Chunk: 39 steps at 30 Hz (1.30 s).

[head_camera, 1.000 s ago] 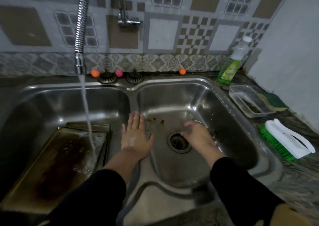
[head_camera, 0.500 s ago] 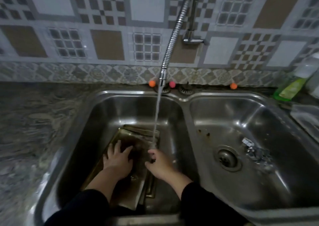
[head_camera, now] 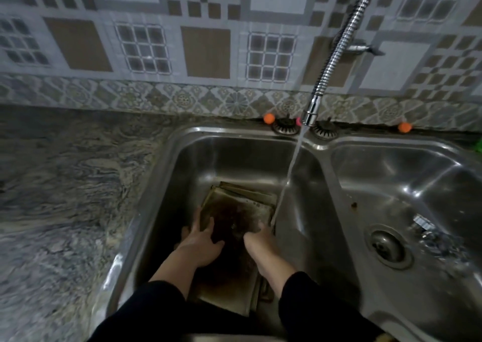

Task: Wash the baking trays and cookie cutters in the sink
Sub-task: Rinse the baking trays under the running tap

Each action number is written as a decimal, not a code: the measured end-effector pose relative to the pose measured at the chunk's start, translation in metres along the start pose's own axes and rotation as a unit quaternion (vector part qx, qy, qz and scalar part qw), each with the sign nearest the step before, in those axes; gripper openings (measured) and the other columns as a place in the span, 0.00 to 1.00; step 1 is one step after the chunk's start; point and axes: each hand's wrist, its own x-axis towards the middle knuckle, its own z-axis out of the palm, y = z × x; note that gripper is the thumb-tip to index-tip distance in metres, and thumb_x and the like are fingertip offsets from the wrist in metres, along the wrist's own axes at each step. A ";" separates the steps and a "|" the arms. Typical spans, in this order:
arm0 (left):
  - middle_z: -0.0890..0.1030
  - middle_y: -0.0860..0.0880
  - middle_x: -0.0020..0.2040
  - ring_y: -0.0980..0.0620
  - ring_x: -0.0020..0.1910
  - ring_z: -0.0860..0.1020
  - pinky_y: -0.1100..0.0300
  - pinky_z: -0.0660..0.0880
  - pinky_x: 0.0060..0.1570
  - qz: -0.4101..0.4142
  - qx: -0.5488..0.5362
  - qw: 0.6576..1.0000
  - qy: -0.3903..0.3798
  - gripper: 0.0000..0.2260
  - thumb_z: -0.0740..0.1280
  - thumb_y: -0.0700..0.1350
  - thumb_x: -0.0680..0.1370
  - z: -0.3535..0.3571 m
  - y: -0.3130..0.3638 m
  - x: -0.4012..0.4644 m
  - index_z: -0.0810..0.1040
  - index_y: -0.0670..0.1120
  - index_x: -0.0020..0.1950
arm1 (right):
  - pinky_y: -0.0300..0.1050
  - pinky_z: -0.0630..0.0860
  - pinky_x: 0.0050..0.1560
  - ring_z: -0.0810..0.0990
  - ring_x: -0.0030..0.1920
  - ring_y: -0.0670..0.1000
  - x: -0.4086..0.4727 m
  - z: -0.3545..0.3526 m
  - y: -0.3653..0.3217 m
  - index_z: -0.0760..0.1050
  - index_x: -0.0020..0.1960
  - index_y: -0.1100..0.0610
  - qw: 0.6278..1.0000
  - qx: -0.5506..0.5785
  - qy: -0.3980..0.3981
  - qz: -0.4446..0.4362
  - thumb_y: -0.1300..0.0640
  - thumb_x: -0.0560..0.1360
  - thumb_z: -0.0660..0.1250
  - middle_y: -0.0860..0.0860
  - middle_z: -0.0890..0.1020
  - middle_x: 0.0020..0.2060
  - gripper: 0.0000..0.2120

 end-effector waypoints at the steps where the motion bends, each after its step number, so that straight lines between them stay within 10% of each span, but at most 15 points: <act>1: 0.25 0.54 0.73 0.37 0.76 0.40 0.40 0.52 0.74 0.003 -0.009 1.000 -0.003 0.32 0.58 0.59 0.80 0.000 -0.001 0.000 0.44 0.58 0.79 | 0.51 0.73 0.63 0.71 0.66 0.56 -0.001 -0.002 -0.002 0.56 0.76 0.48 1.000 0.026 0.004 -0.009 0.60 0.79 0.59 0.51 0.64 0.73 0.27; 9: 0.31 0.51 0.77 0.34 0.75 0.36 0.34 0.42 0.71 -0.007 0.033 0.999 0.040 0.30 0.46 0.67 0.79 0.014 0.027 -0.007 0.39 0.62 0.77 | 0.45 0.69 0.58 0.71 0.67 0.51 0.002 -0.020 -0.011 0.59 0.74 0.42 0.987 0.088 0.041 -0.126 0.44 0.81 0.52 0.49 0.68 0.71 0.21; 13: 0.33 0.52 0.77 0.46 0.75 0.32 0.34 0.33 0.70 0.091 0.079 0.989 0.082 0.27 0.43 0.62 0.81 0.030 0.052 -0.012 0.36 0.59 0.77 | 0.40 0.71 0.42 0.76 0.45 0.44 -0.006 -0.038 -0.017 0.67 0.70 0.48 0.986 0.106 0.049 -0.116 0.39 0.80 0.50 0.49 0.79 0.54 0.24; 18: 0.38 0.58 0.78 0.55 0.75 0.34 0.39 0.36 0.73 0.218 -0.004 0.968 0.125 0.24 0.43 0.58 0.82 0.040 0.101 -0.013 0.39 0.58 0.78 | 0.41 0.67 0.59 0.72 0.66 0.50 -0.017 -0.071 -0.016 0.66 0.72 0.46 0.974 0.122 0.060 -0.181 0.38 0.79 0.46 0.50 0.73 0.67 0.26; 28: 0.42 0.52 0.79 0.51 0.78 0.45 0.50 0.44 0.76 0.149 -0.144 0.961 0.184 0.25 0.45 0.57 0.83 0.010 0.116 0.008 0.45 0.53 0.79 | 0.34 0.62 0.60 0.64 0.62 0.36 -0.037 -0.111 -0.021 0.64 0.73 0.44 0.937 0.070 0.120 -0.319 0.40 0.78 0.47 0.40 0.70 0.66 0.25; 39: 0.27 0.56 0.74 0.46 0.72 0.25 0.37 0.31 0.70 0.245 0.044 0.938 0.242 0.37 0.44 0.74 0.72 0.022 0.098 -0.041 0.29 0.63 0.73 | 0.39 0.60 0.63 0.63 0.72 0.46 -0.031 -0.095 -0.045 0.60 0.74 0.39 0.926 0.152 0.101 -0.332 0.40 0.79 0.47 0.45 0.65 0.73 0.23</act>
